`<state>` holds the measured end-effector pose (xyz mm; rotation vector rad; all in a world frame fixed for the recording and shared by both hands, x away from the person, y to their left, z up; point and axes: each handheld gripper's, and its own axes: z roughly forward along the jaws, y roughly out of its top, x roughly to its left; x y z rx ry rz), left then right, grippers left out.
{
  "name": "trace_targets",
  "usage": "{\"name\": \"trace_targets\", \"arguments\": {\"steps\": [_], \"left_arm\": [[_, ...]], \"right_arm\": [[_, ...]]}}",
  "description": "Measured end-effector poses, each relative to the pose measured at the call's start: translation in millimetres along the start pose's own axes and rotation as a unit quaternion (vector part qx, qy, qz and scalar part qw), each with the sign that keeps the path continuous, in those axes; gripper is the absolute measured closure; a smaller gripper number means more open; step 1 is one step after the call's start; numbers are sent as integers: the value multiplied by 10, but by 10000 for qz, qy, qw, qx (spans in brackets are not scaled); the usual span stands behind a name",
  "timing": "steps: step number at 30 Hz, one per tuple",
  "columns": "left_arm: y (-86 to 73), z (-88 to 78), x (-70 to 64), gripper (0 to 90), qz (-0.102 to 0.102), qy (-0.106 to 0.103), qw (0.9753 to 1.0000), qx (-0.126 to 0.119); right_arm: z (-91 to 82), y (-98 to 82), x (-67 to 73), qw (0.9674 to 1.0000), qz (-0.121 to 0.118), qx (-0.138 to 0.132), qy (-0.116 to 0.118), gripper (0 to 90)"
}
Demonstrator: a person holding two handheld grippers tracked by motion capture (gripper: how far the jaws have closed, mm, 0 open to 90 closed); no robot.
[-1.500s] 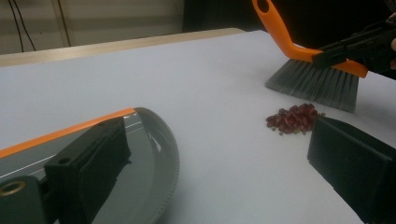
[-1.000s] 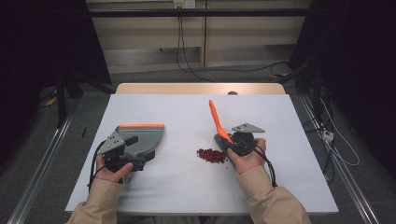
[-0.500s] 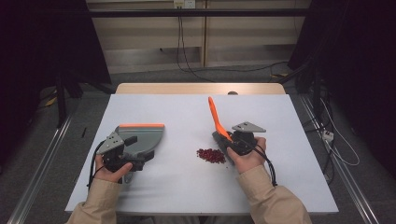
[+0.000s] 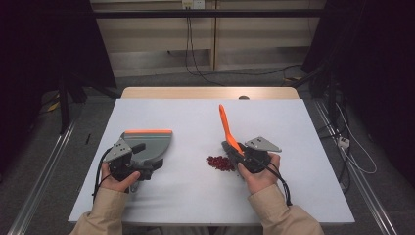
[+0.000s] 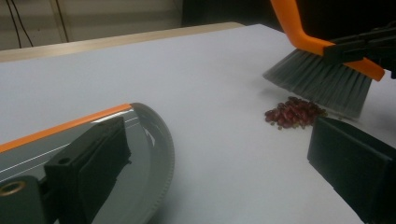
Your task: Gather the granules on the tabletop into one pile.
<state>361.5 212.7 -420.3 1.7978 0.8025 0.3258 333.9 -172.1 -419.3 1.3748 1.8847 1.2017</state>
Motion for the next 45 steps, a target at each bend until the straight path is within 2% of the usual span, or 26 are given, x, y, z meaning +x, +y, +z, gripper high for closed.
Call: {"name": "trace_targets", "arguments": {"steps": [9,11,17,22,27,30,32,36,45], "left_arm": [[-10,-4,29,52,-24,25,10000,17],[-11,-2,27,52,-28,21,10000,25],[-13,-7,27,51,-20,28,10000,33],[-11,-3,17,52,-16,20,10000,24],[-4,10,-1,52,9,0,10000,30],[-10,12,13,52,-22,5,10000,36],[-11,4,25,52,-27,12,10000,35],[-6,-13,33,52,-42,29,10000,9],[42,-92,33,51,-61,174,9997,162]], "right_arm": [[190,84,86,9999,-64,-151,42,715],[207,109,87,9997,-149,-175,13,715],[59,135,48,9997,-137,-164,103,715],[-93,-22,34,9998,-56,-137,101,715],[-13,-122,78,9996,-43,-256,63,715],[70,-78,107,9995,4,-320,73,715],[132,-44,131,9994,-103,-327,48,715],[205,13,134,9993,-68,-353,87,715],[126,169,66,9989,45,-424,213,714]]}}
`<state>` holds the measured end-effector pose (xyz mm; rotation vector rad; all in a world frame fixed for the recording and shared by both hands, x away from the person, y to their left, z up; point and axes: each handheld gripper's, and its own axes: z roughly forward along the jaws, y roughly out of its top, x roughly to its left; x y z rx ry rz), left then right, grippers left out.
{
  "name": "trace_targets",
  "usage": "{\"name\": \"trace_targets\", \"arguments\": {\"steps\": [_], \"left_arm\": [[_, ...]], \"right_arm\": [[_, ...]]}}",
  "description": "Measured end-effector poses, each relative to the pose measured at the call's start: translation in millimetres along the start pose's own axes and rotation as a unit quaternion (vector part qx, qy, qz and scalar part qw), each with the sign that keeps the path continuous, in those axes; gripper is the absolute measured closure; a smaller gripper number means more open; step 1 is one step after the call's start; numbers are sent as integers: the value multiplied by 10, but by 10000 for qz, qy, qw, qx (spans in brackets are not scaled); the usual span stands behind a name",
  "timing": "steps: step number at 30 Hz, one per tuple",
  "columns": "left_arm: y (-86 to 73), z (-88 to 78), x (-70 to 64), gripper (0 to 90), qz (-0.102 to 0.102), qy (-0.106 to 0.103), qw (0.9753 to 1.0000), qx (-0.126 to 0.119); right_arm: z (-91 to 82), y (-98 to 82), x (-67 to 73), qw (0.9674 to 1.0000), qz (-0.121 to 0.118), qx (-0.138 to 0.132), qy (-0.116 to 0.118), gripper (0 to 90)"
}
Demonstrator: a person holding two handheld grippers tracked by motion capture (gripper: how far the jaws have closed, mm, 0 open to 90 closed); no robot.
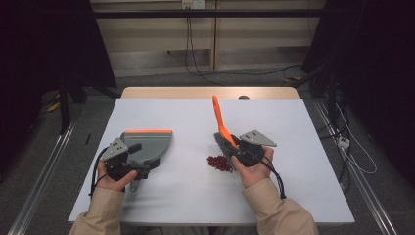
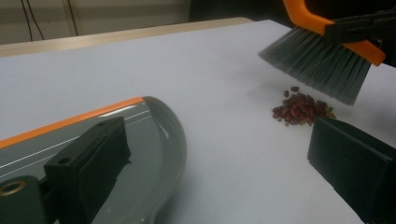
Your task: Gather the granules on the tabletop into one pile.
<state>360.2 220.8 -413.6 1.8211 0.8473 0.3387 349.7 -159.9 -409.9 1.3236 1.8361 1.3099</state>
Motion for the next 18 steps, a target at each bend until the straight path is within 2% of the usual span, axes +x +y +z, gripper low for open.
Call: {"name": "trace_targets", "arguments": {"steps": [5,11,15,18], "left_arm": [[-9,-44,-4,51,-2,74,9998,195],[-81,-75,45,53,-103,146,9989,438],[-111,-84,67,54,-87,201,9982,551],[-130,-92,78,54,-142,213,9979,590]], "right_arm": [[-17,70,-116,10000,27,22,-18,715],[48,47,-310,9988,-292,313,-241,715],[139,-41,-377,9964,-500,546,-409,715],[186,-71,-351,9963,-541,591,-323,715]]}}
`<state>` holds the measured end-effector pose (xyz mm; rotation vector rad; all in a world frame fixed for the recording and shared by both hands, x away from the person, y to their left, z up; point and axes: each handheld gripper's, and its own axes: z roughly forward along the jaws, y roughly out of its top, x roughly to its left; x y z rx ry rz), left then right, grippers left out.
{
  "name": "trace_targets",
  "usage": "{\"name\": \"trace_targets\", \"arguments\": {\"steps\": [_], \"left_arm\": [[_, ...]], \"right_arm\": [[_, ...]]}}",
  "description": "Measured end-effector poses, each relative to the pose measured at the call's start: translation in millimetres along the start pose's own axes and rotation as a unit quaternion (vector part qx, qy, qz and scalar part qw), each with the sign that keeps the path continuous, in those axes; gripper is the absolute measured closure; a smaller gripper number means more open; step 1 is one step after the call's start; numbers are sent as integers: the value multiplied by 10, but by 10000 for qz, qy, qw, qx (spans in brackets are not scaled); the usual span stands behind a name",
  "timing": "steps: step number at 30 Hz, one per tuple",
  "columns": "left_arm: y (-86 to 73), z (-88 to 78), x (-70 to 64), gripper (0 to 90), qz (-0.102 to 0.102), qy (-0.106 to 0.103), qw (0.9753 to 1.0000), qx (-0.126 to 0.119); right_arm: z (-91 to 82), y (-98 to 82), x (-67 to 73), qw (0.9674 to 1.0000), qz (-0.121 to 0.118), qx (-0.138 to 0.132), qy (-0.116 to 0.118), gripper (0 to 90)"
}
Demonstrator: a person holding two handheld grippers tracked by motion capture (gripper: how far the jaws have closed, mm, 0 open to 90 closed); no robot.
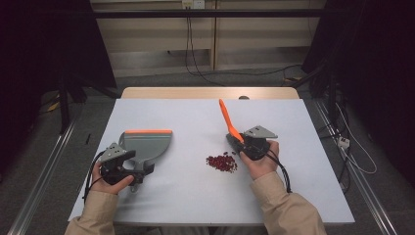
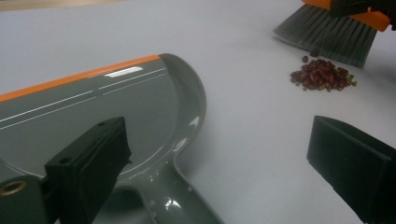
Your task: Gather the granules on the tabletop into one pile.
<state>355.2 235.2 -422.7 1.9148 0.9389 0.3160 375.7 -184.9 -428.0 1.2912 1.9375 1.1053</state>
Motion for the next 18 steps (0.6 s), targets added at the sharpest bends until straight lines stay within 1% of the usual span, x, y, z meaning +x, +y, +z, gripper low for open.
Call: {"name": "trace_targets", "arguments": {"steps": [2,3,4,5,6,7,9,10,11,12,13,15,18], "left_arm": [[-11,-8,13,54,-19,28,10000,16],[-18,-17,20,54,-40,55,10000,18],[-24,-25,25,55,-49,60,10000,21],[-30,-33,30,55,-64,88,9999,51],[-40,-36,28,56,-117,98,9999,25],[-44,-40,31,56,-129,108,9999,30],[-55,-52,39,58,-120,148,9998,90],[-59,-54,35,61,-164,155,9997,85],[-62,-59,34,63,-163,170,9997,97],[-65,-64,35,65,-155,194,9996,114],[-73,-67,33,68,-190,224,9995,112],[-85,-75,48,73,-192,278,9992,194],[-110,-77,63,92,-229,371,9987,245]], "right_arm": [[7,2,57,9998,-99,43,137,715],[6,0,82,9997,-152,41,165,715],[-5,2,116,9994,-283,68,190,715],[-19,1,131,9992,-269,71,281,715],[-34,0,141,9991,-206,64,361,715],[-50,2,149,9989,-219,57,399,715],[-84,10,155,9989,-294,-23,358,715],[-98,17,143,9990,-265,-64,351,715],[-111,22,126,9992,-161,-98,363,715],[-124,26,104,9991,-96,-151,392,715],[-137,29,96,9991,-53,-175,390,715],[-168,34,62,9990,-42,-244,383,715],[-191,29,8,9987,77,-310,398,715]]}}
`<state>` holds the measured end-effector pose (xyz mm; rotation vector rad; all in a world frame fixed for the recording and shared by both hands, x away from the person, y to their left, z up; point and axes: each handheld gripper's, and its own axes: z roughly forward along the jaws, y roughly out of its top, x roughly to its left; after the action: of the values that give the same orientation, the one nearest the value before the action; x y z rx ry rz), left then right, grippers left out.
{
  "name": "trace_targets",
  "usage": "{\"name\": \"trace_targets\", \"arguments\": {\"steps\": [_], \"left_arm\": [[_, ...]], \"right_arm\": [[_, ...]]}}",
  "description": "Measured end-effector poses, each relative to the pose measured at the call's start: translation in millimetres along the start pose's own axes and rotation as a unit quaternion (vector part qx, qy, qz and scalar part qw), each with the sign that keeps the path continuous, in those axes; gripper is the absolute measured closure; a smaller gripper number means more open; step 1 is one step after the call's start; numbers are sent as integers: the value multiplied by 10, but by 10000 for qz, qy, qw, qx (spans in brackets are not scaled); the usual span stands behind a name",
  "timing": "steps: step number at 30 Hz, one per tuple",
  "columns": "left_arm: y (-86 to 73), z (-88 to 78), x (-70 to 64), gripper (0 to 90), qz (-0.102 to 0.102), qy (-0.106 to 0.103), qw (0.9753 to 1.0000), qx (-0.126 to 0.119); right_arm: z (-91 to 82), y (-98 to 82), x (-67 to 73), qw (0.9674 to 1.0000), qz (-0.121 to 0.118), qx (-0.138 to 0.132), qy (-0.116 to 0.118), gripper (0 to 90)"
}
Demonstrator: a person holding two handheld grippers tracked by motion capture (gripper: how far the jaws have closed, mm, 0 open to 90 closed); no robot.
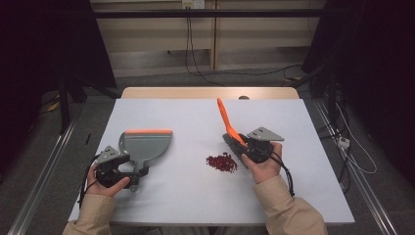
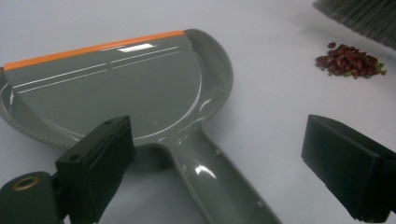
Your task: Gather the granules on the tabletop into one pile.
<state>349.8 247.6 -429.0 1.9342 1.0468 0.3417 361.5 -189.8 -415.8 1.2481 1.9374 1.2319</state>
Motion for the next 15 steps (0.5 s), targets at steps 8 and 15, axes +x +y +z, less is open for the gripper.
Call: {"name": "trace_targets", "arguments": {"steps": [8,15], "left_arm": [[-70,10,48,174,-82,365,9990,262],[-77,-37,142,278,-275,538,9975,379]], "right_arm": [[-55,-60,-143,9996,232,-118,-55,715],[-88,-96,-203,9992,350,-150,-103,715]]}}
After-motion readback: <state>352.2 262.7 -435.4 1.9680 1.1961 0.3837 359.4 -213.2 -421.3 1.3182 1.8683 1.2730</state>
